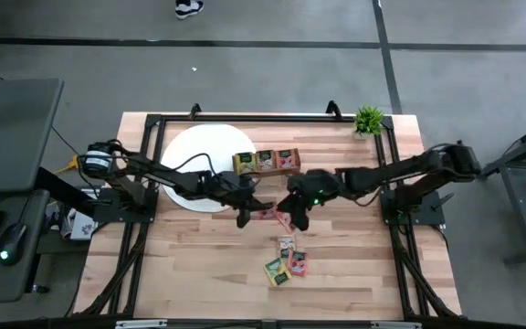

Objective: Pick & Place Tea
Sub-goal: Put the orange tea bag into the right compartment of the wooden organizer

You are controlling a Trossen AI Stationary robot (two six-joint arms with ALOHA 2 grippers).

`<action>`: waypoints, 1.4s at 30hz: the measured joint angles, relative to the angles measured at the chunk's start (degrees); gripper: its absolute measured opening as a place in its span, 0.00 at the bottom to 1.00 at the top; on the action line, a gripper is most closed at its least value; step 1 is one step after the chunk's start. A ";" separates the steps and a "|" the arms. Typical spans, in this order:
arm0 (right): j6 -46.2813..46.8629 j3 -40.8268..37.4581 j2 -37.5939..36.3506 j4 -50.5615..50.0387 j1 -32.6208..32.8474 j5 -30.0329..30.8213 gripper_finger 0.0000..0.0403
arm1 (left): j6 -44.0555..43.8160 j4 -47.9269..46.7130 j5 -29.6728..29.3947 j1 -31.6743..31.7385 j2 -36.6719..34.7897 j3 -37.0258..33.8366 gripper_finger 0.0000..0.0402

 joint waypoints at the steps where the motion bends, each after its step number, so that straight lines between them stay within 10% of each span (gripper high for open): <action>1: -0.36 0.01 -1.15 0.00 -0.43 -0.02 0.17 | 1.36 0.12 -0.02 0.00 -0.74 0.12 0.00; 9: -3.28 0.05 -8.81 -0.26 -4.28 -0.27 0.37 | 12.10 -4.03 1.36 0.02 -2.63 6.26 0.00; 24: -14.03 19.15 -9.93 -28.64 -5.42 2.91 0.48 | 34.78 -41.93 -6.65 0.02 -2.56 30.82 0.00; 42: -15.51 20.90 -4.30 -34.10 -5.24 3.99 0.48 | 37.72 -43.67 -12.77 0.02 -2.48 36.74 0.00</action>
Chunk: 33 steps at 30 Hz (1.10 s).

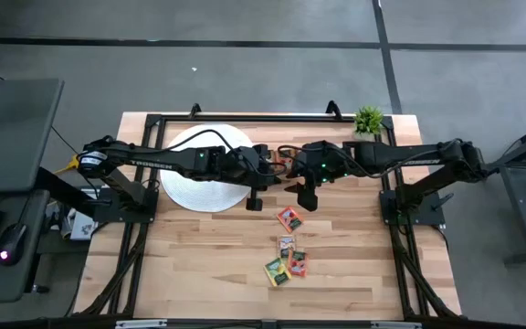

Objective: Pick & Place Tea
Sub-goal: Put the orange tea bag into the right compartment of the wooden organizer

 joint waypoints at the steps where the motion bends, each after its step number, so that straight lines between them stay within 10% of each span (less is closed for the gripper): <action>1: 0.02 0.00 0.36 -0.02 0.00 0.06 0.48 | 0.00 -0.08 -0.10 0.00 0.00 0.00 0.00; 9: 0.90 0.00 1.40 -0.83 0.02 1.57 0.41 | -0.02 -2.12 0.12 0.00 0.00 0.00 0.00; 19: -0.43 0.00 1.40 -1.29 0.02 2.09 0.02 | -0.09 -2.58 -0.08 0.02 0.00 -0.02 0.00; 33: -0.19 0.00 1.40 -3.86 0.02 3.13 0.00 | 0.42 -2.72 -1.50 0.00 0.02 -0.02 0.15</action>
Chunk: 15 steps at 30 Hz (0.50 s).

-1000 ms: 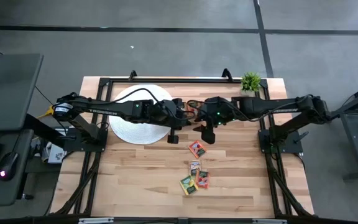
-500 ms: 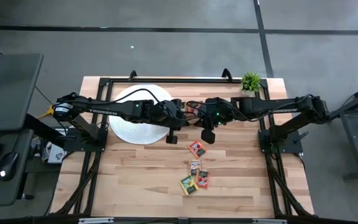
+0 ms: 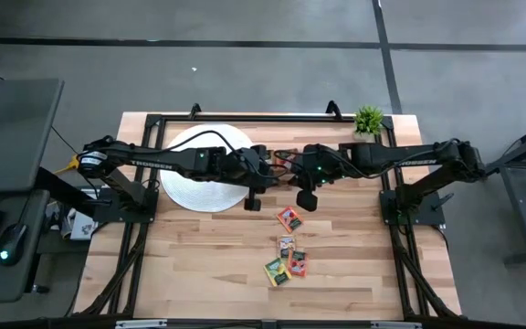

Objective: Pick & Place Tea
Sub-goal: Put the orange tea bag into the right compartment of the wooden organizer

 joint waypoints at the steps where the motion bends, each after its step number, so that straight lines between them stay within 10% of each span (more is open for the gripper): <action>1: 0.02 0.00 0.00 -0.33 0.00 0.25 0.00 | -0.03 -0.16 -0.12 0.00 0.00 0.00 0.19; 15: -7.73 -2.45 -0.04 -5.71 -7.42 0.53 0.00 | -4.02 -14.50 -10.36 0.02 -7.87 -4.79 0.48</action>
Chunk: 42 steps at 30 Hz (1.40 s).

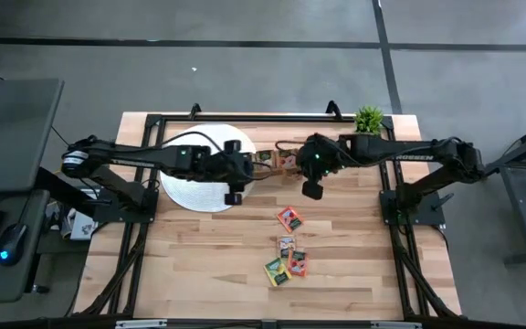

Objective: Pick & Place Tea
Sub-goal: Put the orange tea bag into the right compartment of the wooden organizer

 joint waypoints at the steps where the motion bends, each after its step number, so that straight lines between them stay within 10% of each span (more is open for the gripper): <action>1: -1.04 -0.98 0.03 0.20 -1.62 -1.29 0.00 | -0.97 0.17 -0.45 -0.02 -1.14 -1.37 0.48; 20: -18.66 -2.61 7.97 11.26 -23.93 -25.12 0.00 | -20.50 56.30 17.63 -0.02 -8.46 -32.30 0.48; 42: -25.35 3.66 17.51 5.42 -24.09 -23.21 0.00 | -20.51 58.86 19.54 -0.02 -8.44 -33.31 0.48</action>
